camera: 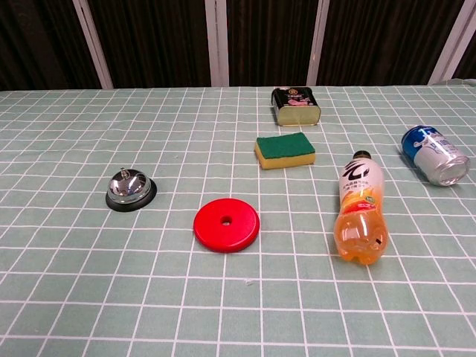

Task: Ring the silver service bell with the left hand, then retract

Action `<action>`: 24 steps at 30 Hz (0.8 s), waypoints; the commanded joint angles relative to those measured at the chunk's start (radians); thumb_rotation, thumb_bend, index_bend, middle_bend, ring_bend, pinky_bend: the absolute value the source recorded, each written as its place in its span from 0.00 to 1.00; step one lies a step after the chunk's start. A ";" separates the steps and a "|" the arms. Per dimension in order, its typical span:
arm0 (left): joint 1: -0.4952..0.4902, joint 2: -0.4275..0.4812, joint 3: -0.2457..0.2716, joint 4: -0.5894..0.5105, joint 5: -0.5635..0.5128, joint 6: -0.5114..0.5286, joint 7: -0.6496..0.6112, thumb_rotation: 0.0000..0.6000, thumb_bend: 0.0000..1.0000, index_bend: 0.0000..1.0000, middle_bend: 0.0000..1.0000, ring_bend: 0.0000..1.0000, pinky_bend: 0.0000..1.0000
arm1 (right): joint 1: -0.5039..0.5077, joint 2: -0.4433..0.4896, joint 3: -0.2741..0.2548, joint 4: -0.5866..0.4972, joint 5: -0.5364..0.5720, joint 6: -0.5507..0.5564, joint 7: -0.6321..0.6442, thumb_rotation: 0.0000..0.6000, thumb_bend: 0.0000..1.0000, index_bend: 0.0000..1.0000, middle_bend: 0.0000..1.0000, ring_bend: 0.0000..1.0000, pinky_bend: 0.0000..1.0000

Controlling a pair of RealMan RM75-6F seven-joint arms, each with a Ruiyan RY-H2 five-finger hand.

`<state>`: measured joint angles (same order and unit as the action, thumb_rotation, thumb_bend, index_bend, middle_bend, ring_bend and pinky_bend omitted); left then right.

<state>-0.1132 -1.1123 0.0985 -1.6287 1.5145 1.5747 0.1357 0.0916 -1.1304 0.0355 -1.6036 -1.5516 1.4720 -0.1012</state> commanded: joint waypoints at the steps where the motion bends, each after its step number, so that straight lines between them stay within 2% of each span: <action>1: 0.002 0.002 -0.003 -0.005 0.000 -0.006 0.004 1.00 0.15 0.00 0.00 0.00 0.00 | 0.000 0.002 0.000 -0.001 0.000 -0.001 0.004 1.00 0.22 0.00 0.00 0.00 0.00; 24: 0.012 0.001 -0.024 -0.011 0.015 -0.043 0.032 1.00 0.15 0.00 0.00 0.00 0.00 | 0.002 0.010 -0.004 -0.002 0.002 -0.012 0.013 1.00 0.22 0.00 0.00 0.00 0.00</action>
<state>-0.1013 -1.1107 0.0747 -1.6395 1.5289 1.5316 0.1673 0.0933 -1.1211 0.0311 -1.6052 -1.5497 1.4603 -0.0881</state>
